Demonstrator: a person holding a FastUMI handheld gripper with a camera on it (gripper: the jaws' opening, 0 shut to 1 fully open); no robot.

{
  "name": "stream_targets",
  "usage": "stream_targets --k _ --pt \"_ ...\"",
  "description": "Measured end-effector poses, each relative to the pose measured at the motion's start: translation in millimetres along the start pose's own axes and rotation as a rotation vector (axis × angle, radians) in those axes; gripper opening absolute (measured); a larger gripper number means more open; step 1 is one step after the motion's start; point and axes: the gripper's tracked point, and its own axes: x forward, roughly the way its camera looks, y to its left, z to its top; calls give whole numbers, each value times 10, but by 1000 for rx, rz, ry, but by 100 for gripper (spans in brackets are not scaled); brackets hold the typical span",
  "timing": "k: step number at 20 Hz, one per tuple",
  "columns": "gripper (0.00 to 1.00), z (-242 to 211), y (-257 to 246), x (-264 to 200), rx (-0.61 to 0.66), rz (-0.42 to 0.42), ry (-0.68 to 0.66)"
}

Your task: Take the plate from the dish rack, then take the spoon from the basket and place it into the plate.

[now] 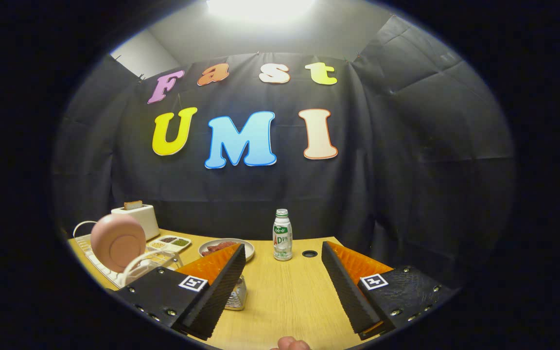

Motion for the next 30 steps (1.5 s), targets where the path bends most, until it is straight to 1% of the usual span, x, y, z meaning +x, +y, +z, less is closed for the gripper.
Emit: stream_targets --k 2,4,7,10,13,15,18,22,27,30 --pt "98 245 239 -95 -15 0 46" --pt "99 535 548 -164 -23 20 80" --pt "98 873 980 -200 11 44 120" --pt "98 1015 1393 -191 36 61 173" --pt "99 1082 1826 -173 13 91 231" --pt "99 1062 2148 -169 10 133 283" --pt "99 913 2567 -136 17 188 399" --pt "99 581 2943 -43 40 243 626" --pt "99 197 3099 152 13 239 845" --pt "99 -148 3160 266 5 229 979"
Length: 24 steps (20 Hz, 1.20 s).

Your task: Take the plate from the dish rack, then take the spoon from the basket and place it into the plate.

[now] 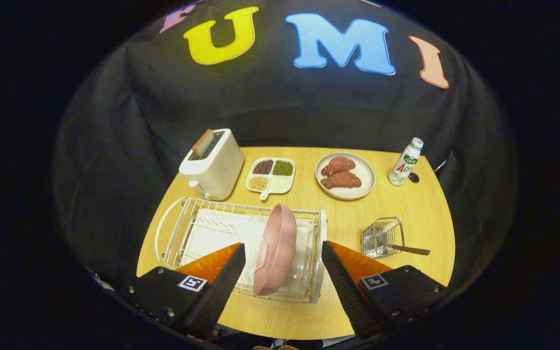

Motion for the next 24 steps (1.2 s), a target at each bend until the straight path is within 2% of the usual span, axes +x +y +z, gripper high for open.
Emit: stream_targets --k 3,7,10,12,14,15,16,24 --pt "98 -36 -66 267 11 -32 87" --pt "95 -106 -58 516 52 -32 175" --pt "67 -202 -83 657 59 -48 239" --pt "49 -286 -137 682 71 -98 295" --pt "31 -285 -123 703 79 -101 317" --pt "31 -286 -179 702 82 -134 323" --pt "24 -257 -195 687 76 -141 324" --pt "24 -72 -251 557 -22 -257 347"
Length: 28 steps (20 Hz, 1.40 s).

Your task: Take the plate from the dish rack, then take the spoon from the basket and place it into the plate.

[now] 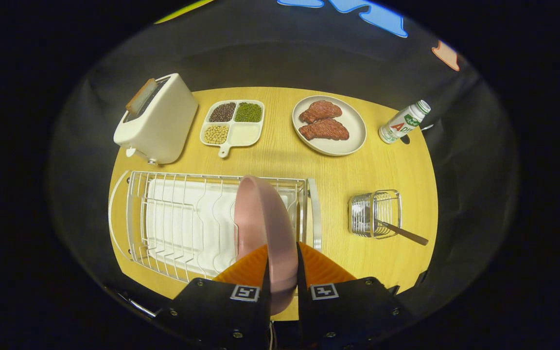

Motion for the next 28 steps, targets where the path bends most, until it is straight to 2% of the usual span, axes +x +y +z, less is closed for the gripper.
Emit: stream_targets --k 1,8,10,11,15,18,24,28 --pt "17 17 0 -41 -27 -13 1" --pt "17 76 -8 -120 -69 -50 25" --pt "17 213 -148 -115 -97 -94 -15" --pt "11 260 -191 -223 -84 -87 -22" --pt "10 323 -242 -514 -60 -21 -65" --pt "11 146 -206 -696 -14 81 -86" --pt "10 -519 -231 -1037 20 247 -116" --pt "10 -1026 -318 -1123 11 271 -109"
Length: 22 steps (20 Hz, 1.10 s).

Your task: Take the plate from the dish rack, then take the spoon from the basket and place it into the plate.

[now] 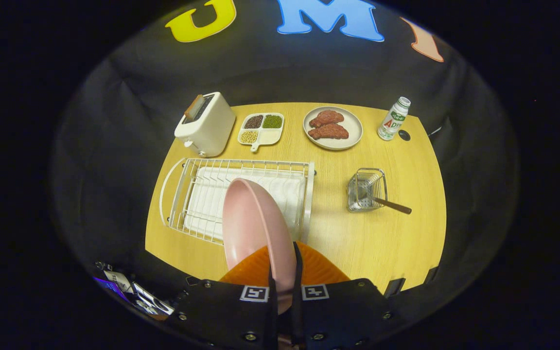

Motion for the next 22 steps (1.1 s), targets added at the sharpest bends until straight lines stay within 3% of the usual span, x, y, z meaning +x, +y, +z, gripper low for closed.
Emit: stream_targets --k 5,12,20,22 --pt "10 -668 -7 47 18 65 53" --pt "10 -1501 -67 655 68 182 172" --pt "11 -1803 -383 1220 136 223 231" --pt "10 -1819 -402 1283 165 266 237"
